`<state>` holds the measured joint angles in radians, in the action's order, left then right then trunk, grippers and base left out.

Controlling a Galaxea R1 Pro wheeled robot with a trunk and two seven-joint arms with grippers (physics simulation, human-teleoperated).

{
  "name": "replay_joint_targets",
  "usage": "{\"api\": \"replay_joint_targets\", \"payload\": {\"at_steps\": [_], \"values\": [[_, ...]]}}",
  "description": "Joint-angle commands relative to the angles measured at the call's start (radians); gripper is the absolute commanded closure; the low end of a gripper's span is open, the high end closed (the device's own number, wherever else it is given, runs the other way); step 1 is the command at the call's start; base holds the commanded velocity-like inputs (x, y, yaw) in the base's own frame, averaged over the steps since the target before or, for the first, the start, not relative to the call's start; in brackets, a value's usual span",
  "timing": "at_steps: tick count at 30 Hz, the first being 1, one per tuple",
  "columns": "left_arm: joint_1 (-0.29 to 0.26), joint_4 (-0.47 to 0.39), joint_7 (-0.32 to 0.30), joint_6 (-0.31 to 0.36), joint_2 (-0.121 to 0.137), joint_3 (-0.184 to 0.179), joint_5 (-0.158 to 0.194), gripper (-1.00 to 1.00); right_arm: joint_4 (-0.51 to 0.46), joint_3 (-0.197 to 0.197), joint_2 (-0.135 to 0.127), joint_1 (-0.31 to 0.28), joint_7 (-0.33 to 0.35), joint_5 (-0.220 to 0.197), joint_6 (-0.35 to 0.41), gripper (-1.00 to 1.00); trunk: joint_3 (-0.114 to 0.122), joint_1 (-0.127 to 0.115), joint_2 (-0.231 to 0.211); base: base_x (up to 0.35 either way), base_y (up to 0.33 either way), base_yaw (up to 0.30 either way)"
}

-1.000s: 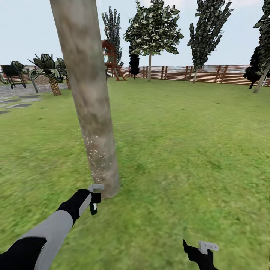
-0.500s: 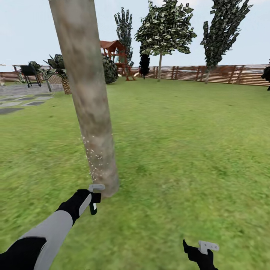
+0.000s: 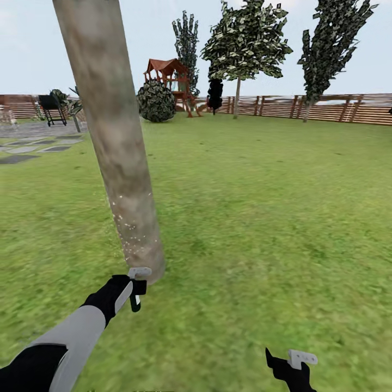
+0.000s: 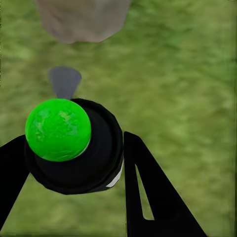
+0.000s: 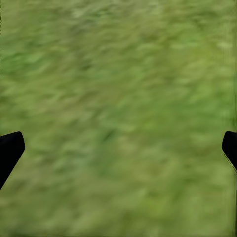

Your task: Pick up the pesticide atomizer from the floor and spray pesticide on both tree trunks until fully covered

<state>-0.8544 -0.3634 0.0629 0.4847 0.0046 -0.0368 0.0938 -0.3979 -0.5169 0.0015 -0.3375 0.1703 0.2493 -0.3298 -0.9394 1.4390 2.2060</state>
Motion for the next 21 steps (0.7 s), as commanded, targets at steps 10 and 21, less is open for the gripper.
{"api": "replay_joint_targets", "payload": {"at_steps": [10,21], "values": [[0.000,0.000,0.000,0.000,0.000,0.000,0.001,1.00,0.000,0.000,0.000,0.000,0.000,-0.001,0.000,-1.00,0.000,0.000,0.000,0.000,-0.278,0.188],[0.000,0.001,0.003,-0.001,0.011,0.001,0.018,1.00,0.001,0.000,0.000,0.000,0.000,0.001,0.000,-1.00,0.000,0.000,0.000,0.091,-0.257,0.124]]}}
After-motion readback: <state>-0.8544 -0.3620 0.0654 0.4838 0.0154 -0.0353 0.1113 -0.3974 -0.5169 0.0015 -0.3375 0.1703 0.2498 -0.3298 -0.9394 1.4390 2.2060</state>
